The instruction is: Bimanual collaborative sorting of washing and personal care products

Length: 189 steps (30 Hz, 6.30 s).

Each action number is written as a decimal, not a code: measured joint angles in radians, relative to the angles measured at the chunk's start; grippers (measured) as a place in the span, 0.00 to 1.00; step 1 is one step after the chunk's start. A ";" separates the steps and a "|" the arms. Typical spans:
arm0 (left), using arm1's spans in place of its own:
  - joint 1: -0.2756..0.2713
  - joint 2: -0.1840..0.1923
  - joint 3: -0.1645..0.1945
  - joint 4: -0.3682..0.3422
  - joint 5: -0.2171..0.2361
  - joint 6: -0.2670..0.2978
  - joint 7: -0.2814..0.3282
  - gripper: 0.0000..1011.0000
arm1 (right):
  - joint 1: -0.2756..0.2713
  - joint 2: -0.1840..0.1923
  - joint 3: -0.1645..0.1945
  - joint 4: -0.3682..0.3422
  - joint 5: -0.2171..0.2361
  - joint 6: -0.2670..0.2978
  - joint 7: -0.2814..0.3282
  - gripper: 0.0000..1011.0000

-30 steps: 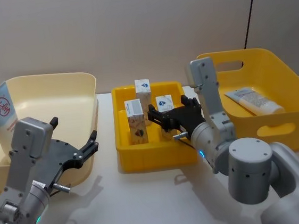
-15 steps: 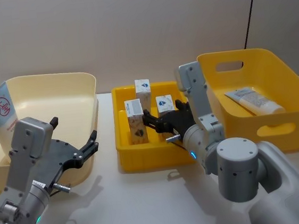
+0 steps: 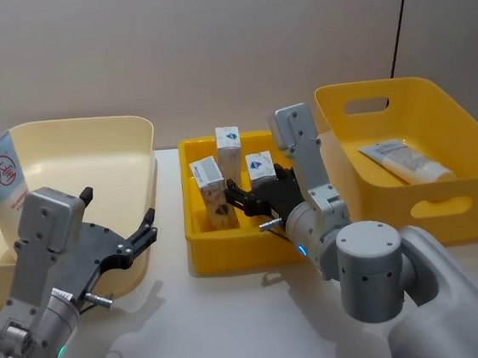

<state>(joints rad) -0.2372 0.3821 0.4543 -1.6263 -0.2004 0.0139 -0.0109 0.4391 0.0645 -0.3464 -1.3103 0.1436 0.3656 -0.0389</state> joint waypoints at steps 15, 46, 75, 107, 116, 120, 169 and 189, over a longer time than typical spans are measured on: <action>0.000 0.000 0.000 0.000 0.000 0.000 0.000 0.99 | 0.007 -0.006 -0.002 0.016 -0.006 -0.002 0.000 0.50; 0.000 0.000 0.000 0.000 0.000 0.000 0.000 0.99 | -0.021 0.018 0.019 -0.089 -0.028 -0.052 0.000 0.40; 0.000 0.000 0.000 0.000 0.000 0.000 0.000 0.99 | -0.025 0.074 0.128 -0.278 -0.024 -0.099 0.021 0.40; 0.000 0.000 0.000 0.000 0.000 0.000 0.000 0.99 | -0.131 0.100 0.292 -0.360 -0.062 0.013 -0.090 0.40; 0.000 0.000 0.000 0.000 0.000 0.000 0.000 0.99 | -0.127 0.088 0.309 -0.313 -0.060 0.067 -0.094 0.40; 0.000 0.000 0.000 0.000 0.000 0.000 0.000 0.99 | -0.119 0.083 0.314 -0.286 -0.058 0.086 -0.094 0.40; 0.000 0.000 0.000 0.000 0.000 0.000 0.000 0.99 | -0.080 0.056 0.321 -0.172 -0.073 0.098 -0.090 0.99; 0.000 0.000 0.000 0.000 0.000 0.000 0.000 0.99 | -0.121 0.076 0.308 -0.233 -0.086 -0.115 -0.022 0.99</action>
<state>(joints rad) -0.2371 0.3822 0.4542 -1.6262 -0.2004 0.0139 -0.0109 0.3185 0.1410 -0.0384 -1.5437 0.0573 0.2508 -0.0610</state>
